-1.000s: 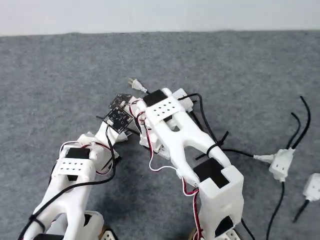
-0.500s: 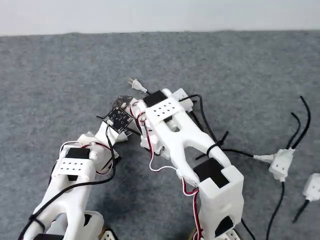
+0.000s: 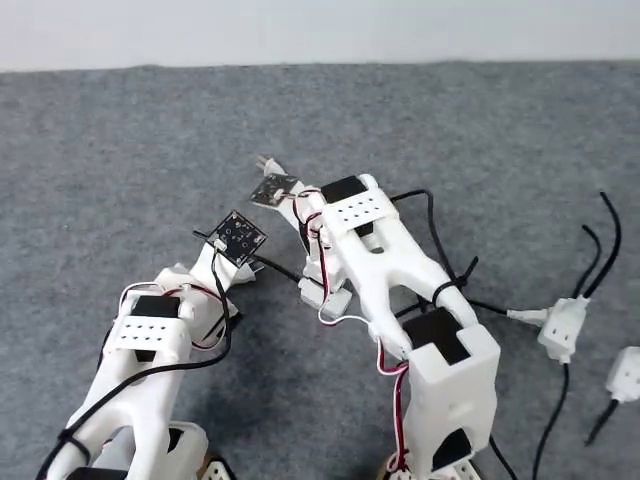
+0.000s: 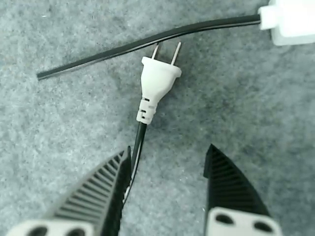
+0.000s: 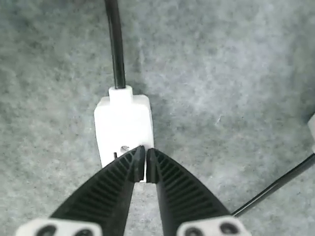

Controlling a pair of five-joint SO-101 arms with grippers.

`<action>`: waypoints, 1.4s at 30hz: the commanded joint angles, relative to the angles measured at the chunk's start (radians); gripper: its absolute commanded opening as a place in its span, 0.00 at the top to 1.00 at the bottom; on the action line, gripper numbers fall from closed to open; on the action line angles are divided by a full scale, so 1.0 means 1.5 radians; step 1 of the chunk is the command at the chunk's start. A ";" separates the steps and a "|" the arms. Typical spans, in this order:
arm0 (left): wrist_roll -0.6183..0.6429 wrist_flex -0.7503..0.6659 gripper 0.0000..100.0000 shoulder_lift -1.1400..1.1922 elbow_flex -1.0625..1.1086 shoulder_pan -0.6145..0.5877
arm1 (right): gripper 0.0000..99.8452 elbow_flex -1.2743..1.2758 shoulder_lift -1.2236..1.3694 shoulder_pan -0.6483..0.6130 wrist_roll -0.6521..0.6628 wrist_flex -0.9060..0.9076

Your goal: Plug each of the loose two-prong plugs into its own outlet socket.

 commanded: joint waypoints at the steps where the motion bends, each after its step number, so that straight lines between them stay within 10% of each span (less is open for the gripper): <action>1: -0.003 0.004 0.77 -0.017 -0.004 0.005 | 0.99 -0.007 0.015 0.008 0.016 -0.014; 20: -0.003 0.006 0.77 -0.018 -0.004 0.005 | 0.99 -0.046 0.002 0.044 0.006 0.011; 32: -0.003 0.004 0.77 -0.018 -0.004 0.004 | 0.99 0.040 -0.148 -0.059 -0.306 0.008; 42: -0.003 0.006 0.77 -0.018 -0.004 0.004 | 0.99 0.140 -0.121 -0.031 -0.322 -0.088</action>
